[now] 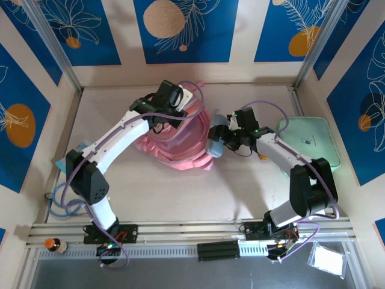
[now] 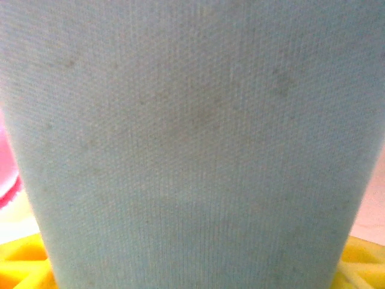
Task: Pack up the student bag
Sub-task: Place the glasses case in the student bag.
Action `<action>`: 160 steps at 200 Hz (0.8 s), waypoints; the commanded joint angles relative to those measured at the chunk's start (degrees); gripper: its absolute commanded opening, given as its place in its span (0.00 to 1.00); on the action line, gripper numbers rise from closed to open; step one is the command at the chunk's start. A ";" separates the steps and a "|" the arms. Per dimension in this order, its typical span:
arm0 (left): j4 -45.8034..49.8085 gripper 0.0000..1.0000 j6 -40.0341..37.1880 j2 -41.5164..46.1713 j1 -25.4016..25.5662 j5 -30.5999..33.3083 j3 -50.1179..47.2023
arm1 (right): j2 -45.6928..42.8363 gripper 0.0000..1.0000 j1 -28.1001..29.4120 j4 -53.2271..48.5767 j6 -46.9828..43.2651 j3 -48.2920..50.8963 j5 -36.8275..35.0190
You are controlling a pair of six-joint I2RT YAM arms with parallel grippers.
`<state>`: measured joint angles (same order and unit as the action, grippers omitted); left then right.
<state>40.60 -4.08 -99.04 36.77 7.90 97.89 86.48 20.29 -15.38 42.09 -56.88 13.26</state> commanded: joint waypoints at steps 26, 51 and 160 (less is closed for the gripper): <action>-12.50 0.00 7.07 2.48 0.93 -4.67 5.52 | 10.50 0.72 3.84 2.35 11.12 -11.06 5.46; -12.82 0.00 8.32 1.84 0.88 -4.43 6.95 | 16.04 0.72 5.14 1.46 12.45 -17.75 4.06; -14.93 0.00 9.93 2.72 0.04 -5.34 3.29 | 15.57 0.89 1.92 11.65 15.60 -11.73 9.33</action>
<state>33.93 4.64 -98.80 37.01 4.97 100.38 105.41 23.05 -6.00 56.60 -72.16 20.56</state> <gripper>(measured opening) 0.040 0.930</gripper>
